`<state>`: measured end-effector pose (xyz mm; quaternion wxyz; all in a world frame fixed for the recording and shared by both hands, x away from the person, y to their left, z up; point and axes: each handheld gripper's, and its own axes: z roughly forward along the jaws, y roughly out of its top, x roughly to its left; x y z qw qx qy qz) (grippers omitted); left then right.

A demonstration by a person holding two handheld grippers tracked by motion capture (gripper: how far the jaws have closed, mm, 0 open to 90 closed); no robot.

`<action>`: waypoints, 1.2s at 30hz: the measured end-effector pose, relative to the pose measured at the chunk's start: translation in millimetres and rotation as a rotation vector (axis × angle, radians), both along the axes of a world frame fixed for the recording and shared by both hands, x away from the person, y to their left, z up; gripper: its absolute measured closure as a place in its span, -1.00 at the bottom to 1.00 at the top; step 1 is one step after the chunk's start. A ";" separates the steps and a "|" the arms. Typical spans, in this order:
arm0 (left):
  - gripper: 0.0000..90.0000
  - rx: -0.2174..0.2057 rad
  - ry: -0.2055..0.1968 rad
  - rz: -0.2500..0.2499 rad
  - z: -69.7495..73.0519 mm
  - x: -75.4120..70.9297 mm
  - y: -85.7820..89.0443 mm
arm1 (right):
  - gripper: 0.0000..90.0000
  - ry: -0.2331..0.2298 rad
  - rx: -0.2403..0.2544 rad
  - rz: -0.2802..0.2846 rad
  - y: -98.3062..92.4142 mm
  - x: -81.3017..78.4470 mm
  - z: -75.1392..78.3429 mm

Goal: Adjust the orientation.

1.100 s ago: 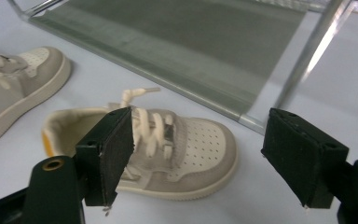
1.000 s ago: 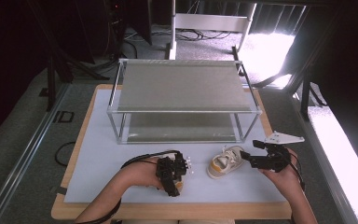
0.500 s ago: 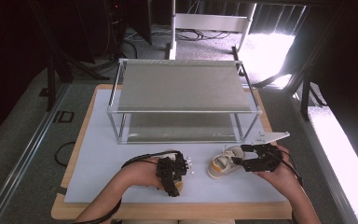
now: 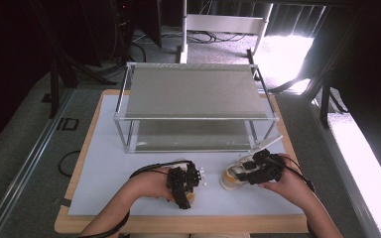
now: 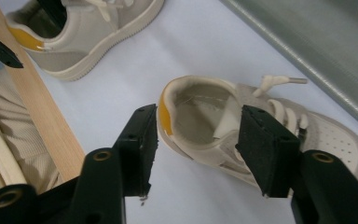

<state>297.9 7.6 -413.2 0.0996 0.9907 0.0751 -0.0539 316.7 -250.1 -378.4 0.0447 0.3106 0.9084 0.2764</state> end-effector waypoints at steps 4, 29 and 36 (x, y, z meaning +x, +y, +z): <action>-0.09 -0.002 0.008 0.007 -0.9 -0.2 0.0 | 0.17 0.055 -0.029 0.022 14.0 3.5 -1.4; -0.09 -0.013 0.031 0.021 -1.2 2.2 1.6 | 0.69 0.249 -0.253 0.066 58.4 24.9 -29.6; -0.08 -0.008 0.026 0.017 -1.3 2.1 1.5 | 0.69 0.152 -0.307 0.330 51.8 17.8 -27.6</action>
